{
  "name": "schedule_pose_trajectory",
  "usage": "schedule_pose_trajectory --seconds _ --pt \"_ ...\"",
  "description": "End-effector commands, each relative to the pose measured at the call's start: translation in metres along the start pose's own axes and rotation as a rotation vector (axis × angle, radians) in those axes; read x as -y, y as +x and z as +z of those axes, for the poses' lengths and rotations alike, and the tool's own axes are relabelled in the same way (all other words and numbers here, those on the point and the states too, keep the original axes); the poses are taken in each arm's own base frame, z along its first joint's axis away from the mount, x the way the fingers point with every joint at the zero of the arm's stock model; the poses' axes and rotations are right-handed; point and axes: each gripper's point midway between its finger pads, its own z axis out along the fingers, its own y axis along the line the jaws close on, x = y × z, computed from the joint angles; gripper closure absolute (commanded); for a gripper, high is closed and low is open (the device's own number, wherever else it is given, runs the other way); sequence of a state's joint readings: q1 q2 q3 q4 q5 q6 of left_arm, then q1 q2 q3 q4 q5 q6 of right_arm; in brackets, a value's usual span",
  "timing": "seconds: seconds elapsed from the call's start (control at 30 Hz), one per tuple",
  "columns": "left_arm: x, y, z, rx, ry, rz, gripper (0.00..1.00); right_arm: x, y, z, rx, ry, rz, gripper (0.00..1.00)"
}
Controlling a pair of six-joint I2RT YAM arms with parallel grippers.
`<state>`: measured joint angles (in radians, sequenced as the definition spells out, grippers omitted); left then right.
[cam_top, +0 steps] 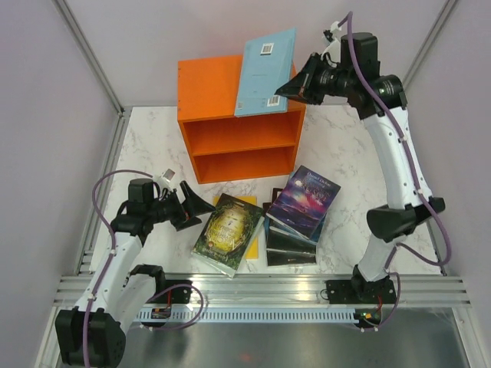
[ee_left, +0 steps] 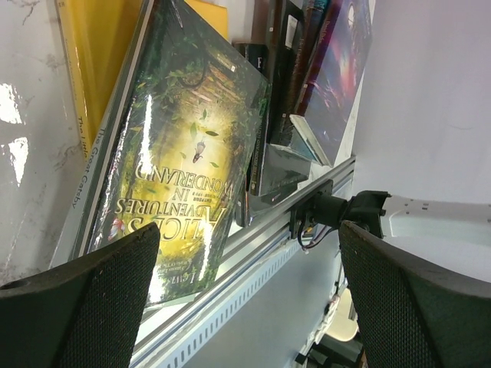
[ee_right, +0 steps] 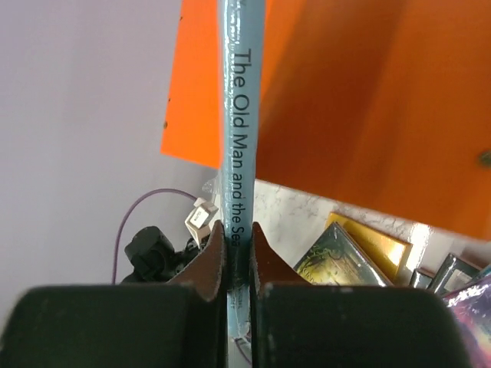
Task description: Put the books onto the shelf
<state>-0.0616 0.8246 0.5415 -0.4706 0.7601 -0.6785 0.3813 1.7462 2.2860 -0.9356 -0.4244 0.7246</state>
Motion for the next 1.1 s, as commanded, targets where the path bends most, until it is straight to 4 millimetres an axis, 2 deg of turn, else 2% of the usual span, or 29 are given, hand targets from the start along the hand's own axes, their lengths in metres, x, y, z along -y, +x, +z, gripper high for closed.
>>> schedule_pose_trajectory --seconds 0.0,0.13,0.23,0.37,0.47,0.6,0.67,0.73,0.83,0.87,0.97,1.07 --pt "0.007 -0.005 -0.004 0.024 0.012 0.053 0.00 -0.004 -0.019 -0.013 -0.083 -0.136 0.020 1.00" --pt "0.006 -0.007 -0.003 0.029 0.008 0.055 0.00 0.024 -0.017 0.001 -0.150 -0.114 0.061 1.00" --pt "0.004 -0.008 -0.001 0.030 0.006 0.055 0.00 0.042 -0.008 0.012 -0.201 -0.080 0.077 1.00" --pt "0.003 -0.010 0.001 0.032 0.004 0.055 0.00 0.073 0.001 0.023 -0.230 0.030 0.074 1.00" --pt "0.001 -0.011 0.003 0.032 0.002 0.051 0.00 0.087 0.000 0.029 -0.222 0.074 0.069 0.94" --pt "-0.001 -0.011 0.004 0.030 0.003 0.045 0.00 0.111 -0.019 0.034 -0.165 0.138 0.089 0.96" --pt "-0.001 -0.011 0.005 0.029 0.001 0.042 0.00 0.122 -0.033 0.035 -0.131 0.154 0.107 0.90" --pt "-0.002 -0.011 0.005 0.031 -0.002 0.042 0.00 0.129 -0.042 0.037 -0.104 0.164 0.120 0.74" --pt "-0.004 -0.012 0.006 0.034 -0.006 0.039 0.00 0.144 -0.050 0.037 -0.064 0.218 0.118 0.60" --pt "-0.003 -0.012 0.006 0.035 -0.005 0.040 0.00 0.148 -0.051 0.037 -0.058 0.233 0.106 0.45" --pt "-0.004 -0.012 0.006 0.037 -0.006 0.039 0.00 0.161 -0.056 0.031 -0.024 0.299 0.095 0.37" --pt "-0.004 -0.012 0.006 0.039 -0.008 0.036 0.00 0.166 -0.067 0.017 0.027 0.335 0.090 0.36"
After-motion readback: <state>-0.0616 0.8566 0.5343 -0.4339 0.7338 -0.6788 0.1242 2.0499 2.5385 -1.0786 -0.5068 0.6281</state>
